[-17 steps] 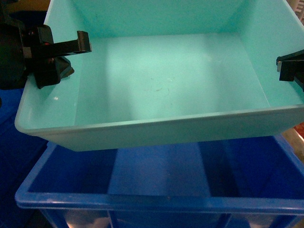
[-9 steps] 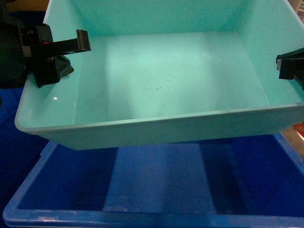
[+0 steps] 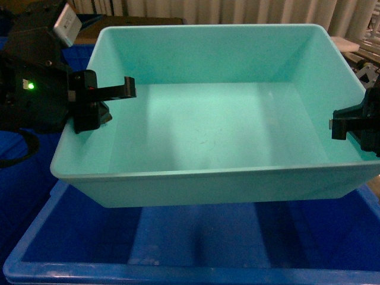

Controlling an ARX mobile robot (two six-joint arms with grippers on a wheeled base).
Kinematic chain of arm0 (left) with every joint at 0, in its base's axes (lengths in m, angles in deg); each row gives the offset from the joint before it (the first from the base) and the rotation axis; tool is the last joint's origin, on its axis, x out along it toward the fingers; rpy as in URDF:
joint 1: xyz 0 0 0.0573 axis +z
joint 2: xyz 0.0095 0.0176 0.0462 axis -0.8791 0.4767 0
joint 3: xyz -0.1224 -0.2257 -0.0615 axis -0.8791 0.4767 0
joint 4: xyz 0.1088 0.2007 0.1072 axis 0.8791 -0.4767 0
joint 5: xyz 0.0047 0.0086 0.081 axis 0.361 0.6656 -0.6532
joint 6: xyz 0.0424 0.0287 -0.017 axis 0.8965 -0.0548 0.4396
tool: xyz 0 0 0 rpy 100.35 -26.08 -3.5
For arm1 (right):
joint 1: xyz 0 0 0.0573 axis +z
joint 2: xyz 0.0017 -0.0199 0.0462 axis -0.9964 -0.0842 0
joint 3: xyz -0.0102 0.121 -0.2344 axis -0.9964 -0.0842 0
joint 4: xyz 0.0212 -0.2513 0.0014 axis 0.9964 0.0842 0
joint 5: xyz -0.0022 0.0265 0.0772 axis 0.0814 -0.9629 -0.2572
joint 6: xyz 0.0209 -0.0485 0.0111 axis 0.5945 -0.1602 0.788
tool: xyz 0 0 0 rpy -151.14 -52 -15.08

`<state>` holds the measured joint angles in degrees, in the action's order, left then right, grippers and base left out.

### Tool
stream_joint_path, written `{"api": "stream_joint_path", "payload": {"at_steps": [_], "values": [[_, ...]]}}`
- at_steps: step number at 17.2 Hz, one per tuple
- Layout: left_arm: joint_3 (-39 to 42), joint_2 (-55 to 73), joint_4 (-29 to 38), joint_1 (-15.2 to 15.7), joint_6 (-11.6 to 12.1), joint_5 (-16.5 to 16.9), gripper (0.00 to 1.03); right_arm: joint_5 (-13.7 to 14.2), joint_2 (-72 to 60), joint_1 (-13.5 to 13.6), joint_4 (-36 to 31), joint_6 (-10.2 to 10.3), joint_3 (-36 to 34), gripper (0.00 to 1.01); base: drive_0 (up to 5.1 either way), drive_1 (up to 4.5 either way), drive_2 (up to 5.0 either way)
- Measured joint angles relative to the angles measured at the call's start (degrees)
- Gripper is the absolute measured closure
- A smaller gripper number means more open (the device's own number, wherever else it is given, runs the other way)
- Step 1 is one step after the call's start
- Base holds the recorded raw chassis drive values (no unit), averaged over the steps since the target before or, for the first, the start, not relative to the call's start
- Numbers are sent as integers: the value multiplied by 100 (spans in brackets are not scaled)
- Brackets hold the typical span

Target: Stack blue boxes stably on right

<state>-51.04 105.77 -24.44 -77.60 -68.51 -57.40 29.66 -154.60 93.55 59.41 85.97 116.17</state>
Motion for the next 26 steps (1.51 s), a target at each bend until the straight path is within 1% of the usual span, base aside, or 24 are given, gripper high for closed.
{"api": "stream_joint_path", "payload": {"at_steps": [2, 4, 6, 10, 13, 16, 19, 20, 26], "values": [[-313, 420, -146, -2, 28, 79, 98, -125, -358, -103, 205, 48, 223, 94, 0, 0, 0], [-448, 866, -446, 0, 4, 162, 98, -227, -809, -170, 470, 181, 326, 94, 0, 0, 0], [-461, 1198, -461, 20, -33, 219, 98, -273, -1132, -168, 503, 221, 332, 94, 0, 0, 0], [-522, 1786, -350, 50, -94, 260, 98, -317, -1786, -155, 476, 221, 494, 94, 0, 0, 0], [-586, 1943, -376, 103, -85, 247, 98, -271, -1974, -42, 398, 216, 570, 94, 0, 0, 0], [-675, 2022, -382, 166, -24, 291, 98, -197, -2059, 17, 332, 216, 621, 94, 0, 0, 0], [-752, 2124, -358, 227, -7, 417, 98, -157, -2124, 42, 323, 210, 688, 94, 0, 0, 0], [-761, 2129, -352, 238, -7, 415, 98, -142, -2124, 63, 308, 177, 719, 94, 0, 0, 0], [-761, 2133, -350, 247, -9, 417, 98, -144, -2124, 63, 306, 175, 721, 94, 0, 0, 0]]}}
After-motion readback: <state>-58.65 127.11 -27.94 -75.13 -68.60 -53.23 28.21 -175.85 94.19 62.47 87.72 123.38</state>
